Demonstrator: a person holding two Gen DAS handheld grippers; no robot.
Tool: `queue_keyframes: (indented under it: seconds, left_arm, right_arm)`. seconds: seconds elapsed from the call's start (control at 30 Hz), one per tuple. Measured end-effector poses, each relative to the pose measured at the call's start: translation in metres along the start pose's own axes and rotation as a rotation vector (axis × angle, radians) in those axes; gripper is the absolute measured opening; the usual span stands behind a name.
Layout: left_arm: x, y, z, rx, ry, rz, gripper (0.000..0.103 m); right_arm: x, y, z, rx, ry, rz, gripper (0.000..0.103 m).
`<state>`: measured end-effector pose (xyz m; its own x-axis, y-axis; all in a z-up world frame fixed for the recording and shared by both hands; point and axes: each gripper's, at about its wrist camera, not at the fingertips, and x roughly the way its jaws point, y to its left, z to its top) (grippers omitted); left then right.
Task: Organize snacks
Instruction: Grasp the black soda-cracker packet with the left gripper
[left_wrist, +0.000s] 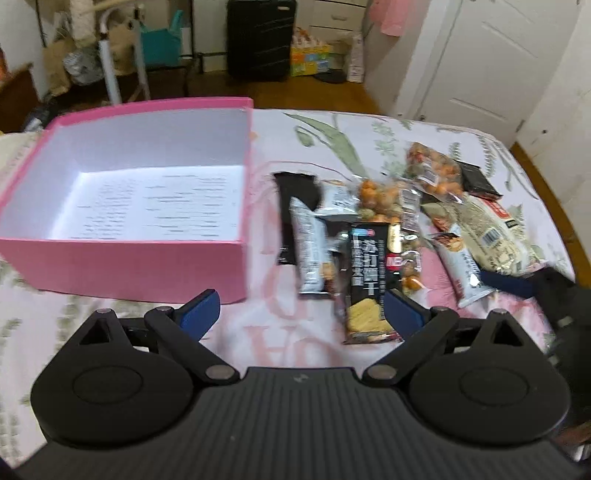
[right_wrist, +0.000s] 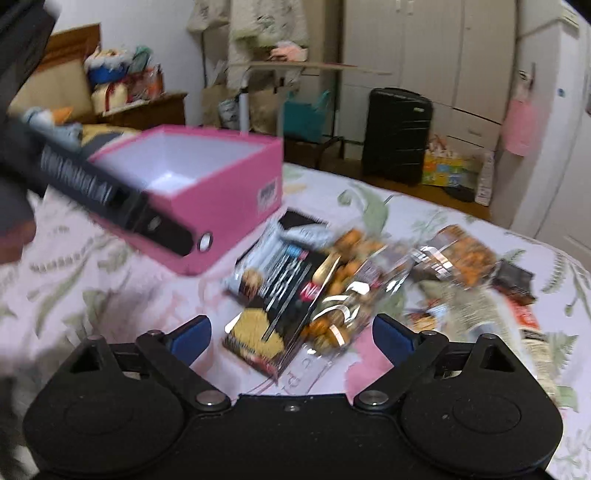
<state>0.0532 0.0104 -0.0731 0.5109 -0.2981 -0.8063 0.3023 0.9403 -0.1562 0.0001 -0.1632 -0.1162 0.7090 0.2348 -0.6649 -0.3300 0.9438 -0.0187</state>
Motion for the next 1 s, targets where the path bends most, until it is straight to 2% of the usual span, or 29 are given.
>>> queue_keyframes:
  seconds: [0.07, 0.17, 0.23, 0.3, 0.37, 0.4, 0.53, 0.63, 0.77, 1.0]
  left_arm:
    - [0.013, -0.006, -0.002, 0.031, 0.003, -0.034, 0.096]
    - [0.03, -0.016, -0.003, 0.048, 0.035, -0.088, 0.093]
    - [0.043, -0.021, -0.004, 0.059, 0.054, -0.124, 0.077]
    - [0.056, -0.024, -0.003, 0.074, 0.075, -0.14, 0.067]
    - [0.068, -0.024, -0.003, 0.075, 0.089, -0.152, 0.066]
    - [0.075, -0.025, -0.003, 0.081, 0.1, -0.165, 0.065]
    - [0.1, -0.025, -0.007, 0.071, 0.182, -0.208, 0.046]
    - [0.106, -0.02, -0.009, 0.035, 0.195, -0.231, 0.046]
    - [0.105, -0.016, -0.011, 0.019, 0.219, -0.279, 0.044]
    - [0.095, -0.027, -0.009, 0.051, 0.264, -0.262, 0.044]
  right_arm:
    - [0.013, 0.002, -0.007, 0.018, -0.006, 0.009, 0.096]
    - [0.025, -0.001, -0.012, 0.11, -0.01, 0.032, 0.096]
    - [0.037, -0.001, -0.013, 0.145, -0.008, 0.067, 0.096]
    - [0.047, 0.0, -0.016, 0.167, 0.012, 0.063, 0.094]
    - [0.056, 0.004, -0.017, 0.161, 0.041, 0.044, 0.083]
    - [0.059, 0.006, -0.018, 0.161, 0.048, 0.04, 0.082]
    - [0.061, 0.013, -0.021, 0.146, 0.043, 0.036, 0.069]
    - [0.062, 0.014, -0.022, 0.145, 0.043, 0.02, 0.066]
    - [0.06, 0.011, -0.021, 0.178, 0.04, 0.055, 0.062]
    - [0.056, 0.007, -0.014, 0.225, 0.091, 0.091, 0.062]
